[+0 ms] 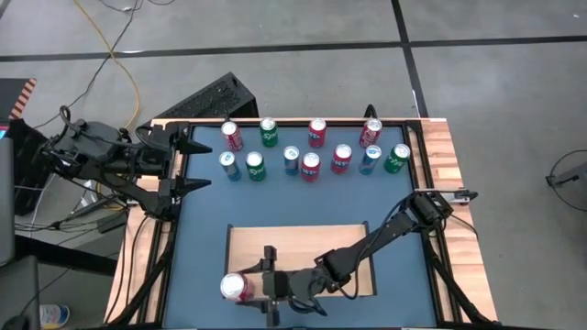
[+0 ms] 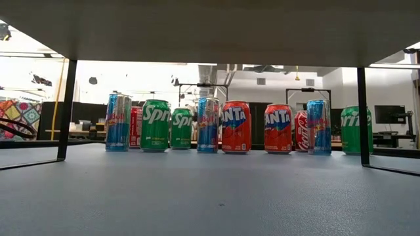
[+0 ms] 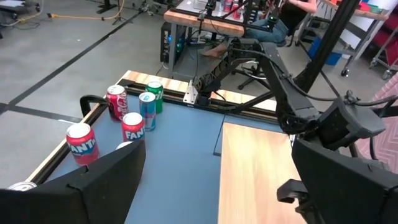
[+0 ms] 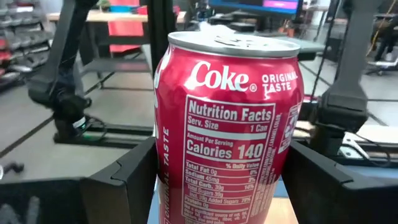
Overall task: Place canned beverage on shelf
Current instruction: Put the bottom red soda can on the shelf
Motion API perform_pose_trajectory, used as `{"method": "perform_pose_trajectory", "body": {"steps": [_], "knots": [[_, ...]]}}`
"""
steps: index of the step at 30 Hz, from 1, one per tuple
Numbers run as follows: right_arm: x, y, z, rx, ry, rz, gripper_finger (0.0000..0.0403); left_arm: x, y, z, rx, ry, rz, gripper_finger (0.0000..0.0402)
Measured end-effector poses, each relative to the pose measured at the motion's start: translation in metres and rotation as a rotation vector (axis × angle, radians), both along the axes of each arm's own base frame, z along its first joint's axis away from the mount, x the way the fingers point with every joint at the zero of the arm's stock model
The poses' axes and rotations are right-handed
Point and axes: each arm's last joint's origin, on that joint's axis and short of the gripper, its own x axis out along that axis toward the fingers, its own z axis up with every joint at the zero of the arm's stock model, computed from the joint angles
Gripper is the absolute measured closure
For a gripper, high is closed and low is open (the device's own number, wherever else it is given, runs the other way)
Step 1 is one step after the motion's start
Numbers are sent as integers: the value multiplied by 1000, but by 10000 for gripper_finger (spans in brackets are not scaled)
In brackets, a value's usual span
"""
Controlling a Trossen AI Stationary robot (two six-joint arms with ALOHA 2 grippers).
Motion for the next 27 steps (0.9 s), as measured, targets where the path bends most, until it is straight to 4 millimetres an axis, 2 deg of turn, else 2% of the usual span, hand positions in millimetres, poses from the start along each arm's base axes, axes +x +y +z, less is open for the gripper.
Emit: {"method": "perform_pose_trajectory", "body": {"steps": [7,14,18,22,27], "knots": [[4,-7,4,1,6,-26,117,0,0,0,-1,0,0,10],[13,-1,-18,54,-6,-49,117,0,0,-1,2,8,0,10],[10,4,-20,62,-12,-78,117,0,0,-1,2,9,1,10],[10,3,-19,17,-20,-107,117,0,0,-1,3,11,1,10],[12,0,-20,48,-8,-114,117,0,0,-1,4,12,1,10]]}}
